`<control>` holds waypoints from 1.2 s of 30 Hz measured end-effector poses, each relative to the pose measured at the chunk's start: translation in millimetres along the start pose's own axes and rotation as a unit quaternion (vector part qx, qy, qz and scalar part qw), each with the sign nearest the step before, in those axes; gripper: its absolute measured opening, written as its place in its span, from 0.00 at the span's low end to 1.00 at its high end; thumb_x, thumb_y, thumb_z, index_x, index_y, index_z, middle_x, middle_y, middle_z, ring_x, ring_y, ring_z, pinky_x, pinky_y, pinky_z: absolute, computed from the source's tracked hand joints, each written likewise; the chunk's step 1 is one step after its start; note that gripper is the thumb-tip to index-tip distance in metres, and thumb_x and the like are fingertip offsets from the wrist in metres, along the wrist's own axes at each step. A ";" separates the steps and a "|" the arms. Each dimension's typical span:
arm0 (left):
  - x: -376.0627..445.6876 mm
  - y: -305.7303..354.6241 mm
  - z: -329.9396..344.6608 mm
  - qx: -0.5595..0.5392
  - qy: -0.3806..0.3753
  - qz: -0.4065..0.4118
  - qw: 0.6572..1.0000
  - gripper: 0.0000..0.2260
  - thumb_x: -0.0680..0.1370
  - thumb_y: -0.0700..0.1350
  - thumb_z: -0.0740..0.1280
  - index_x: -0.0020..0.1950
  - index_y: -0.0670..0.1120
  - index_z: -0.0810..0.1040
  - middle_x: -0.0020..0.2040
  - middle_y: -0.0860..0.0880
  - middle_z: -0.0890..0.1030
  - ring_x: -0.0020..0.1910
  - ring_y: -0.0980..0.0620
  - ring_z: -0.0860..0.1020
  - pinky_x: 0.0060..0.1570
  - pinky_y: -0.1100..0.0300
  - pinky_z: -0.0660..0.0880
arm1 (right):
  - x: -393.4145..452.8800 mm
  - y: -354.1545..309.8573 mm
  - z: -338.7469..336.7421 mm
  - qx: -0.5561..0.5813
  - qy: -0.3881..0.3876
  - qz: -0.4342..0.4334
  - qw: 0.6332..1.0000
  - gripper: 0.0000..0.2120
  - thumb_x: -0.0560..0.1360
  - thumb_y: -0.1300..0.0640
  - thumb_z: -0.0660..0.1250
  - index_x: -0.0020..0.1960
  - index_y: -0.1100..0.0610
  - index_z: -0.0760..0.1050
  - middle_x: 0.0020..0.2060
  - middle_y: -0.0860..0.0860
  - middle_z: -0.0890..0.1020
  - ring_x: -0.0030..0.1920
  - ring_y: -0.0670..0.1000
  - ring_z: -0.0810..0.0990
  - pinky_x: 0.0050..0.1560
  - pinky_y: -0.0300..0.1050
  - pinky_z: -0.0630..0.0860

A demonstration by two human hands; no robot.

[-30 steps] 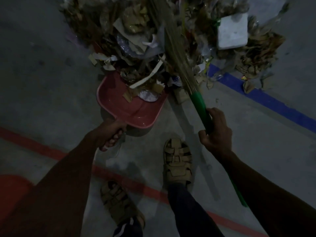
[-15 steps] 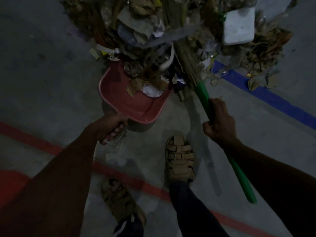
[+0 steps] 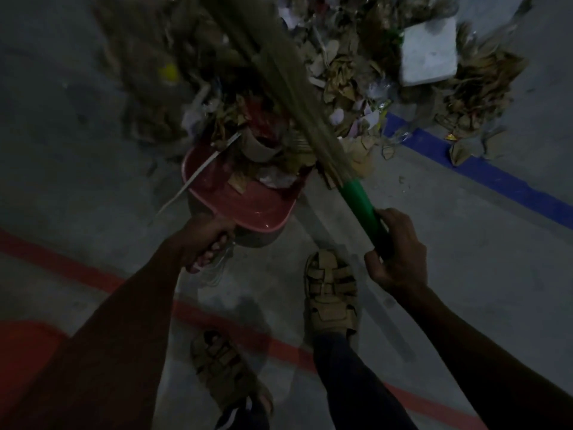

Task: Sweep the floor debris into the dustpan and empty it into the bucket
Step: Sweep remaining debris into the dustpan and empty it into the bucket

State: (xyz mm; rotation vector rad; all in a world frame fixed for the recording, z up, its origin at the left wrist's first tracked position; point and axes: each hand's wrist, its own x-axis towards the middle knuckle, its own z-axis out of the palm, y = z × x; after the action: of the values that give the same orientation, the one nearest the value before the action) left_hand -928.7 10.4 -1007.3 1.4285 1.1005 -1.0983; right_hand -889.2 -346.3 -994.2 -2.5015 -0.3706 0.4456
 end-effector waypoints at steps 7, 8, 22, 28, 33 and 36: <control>-1.9 3.0 -1.5 0.002 0.001 0.001 1.000 0.18 0.76 0.44 0.65 0.26 0.46 0.68 0.21 0.48 0.64 0.17 0.52 0.61 0.22 0.68 0.57 | 48.4 7.7 9.3 -0.037 -0.011 0.064 0.997 0.34 0.67 0.55 0.67 0.73 0.57 0.65 0.65 0.55 0.70 0.47 0.56 0.75 0.36 0.44 0.71; -2.4 4.3 -2.4 0.006 0.002 0.001 1.000 0.18 0.76 0.44 0.66 0.26 0.46 0.68 0.22 0.48 0.64 0.17 0.52 0.61 0.22 0.68 0.57 | 52.1 10.3 11.3 -0.049 -0.028 0.064 0.996 0.34 0.67 0.54 0.67 0.73 0.57 0.65 0.65 0.55 0.70 0.47 0.57 0.76 0.37 0.45 0.72; -11.0 22.7 -17.3 0.066 -0.001 0.008 0.998 0.20 0.76 0.45 0.66 0.25 0.47 0.67 0.22 0.49 0.64 0.17 0.53 0.60 0.20 0.68 0.58 | -18.6 17.1 7.7 -0.033 -0.082 0.043 0.995 0.34 0.64 0.56 0.68 0.71 0.59 0.69 0.64 0.55 0.73 0.47 0.55 0.78 0.38 0.41 0.71; -10.3 23.0 -14.3 0.081 0.009 0.011 0.997 0.18 0.76 0.45 0.65 0.26 0.46 0.67 0.20 0.50 0.64 0.16 0.54 0.61 0.20 0.70 0.58 | 15.4 29.5 0.9 -0.043 0.015 0.094 0.995 0.33 0.66 0.56 0.67 0.71 0.59 0.68 0.62 0.57 0.72 0.50 0.57 0.75 0.40 0.44 0.69; -6.7 20.3 -12.6 0.071 0.002 0.026 0.997 0.19 0.74 0.44 0.66 0.24 0.47 0.67 0.22 0.49 0.64 0.18 0.52 0.60 0.21 0.68 0.58 | 40.3 31.8 3.2 -0.062 -0.035 0.057 0.996 0.34 0.65 0.53 0.66 0.71 0.58 0.67 0.63 0.56 0.72 0.50 0.59 0.77 0.39 0.45 0.71; -7.4 22.6 -12.0 0.079 0.003 0.030 0.996 0.18 0.74 0.44 0.66 0.25 0.47 0.67 0.22 0.49 0.65 0.18 0.53 0.61 0.21 0.67 0.58 | 45.0 29.6 3.6 -0.072 -0.083 0.012 0.994 0.36 0.65 0.54 0.66 0.72 0.58 0.67 0.66 0.56 0.71 0.50 0.62 0.78 0.40 0.49 0.76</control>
State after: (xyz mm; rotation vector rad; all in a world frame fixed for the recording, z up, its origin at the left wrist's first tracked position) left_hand -906.9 19.3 -994.9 1.5805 0.9859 -1.1587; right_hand -845.0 -352.4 -1024.5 -2.6184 -0.4505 0.6601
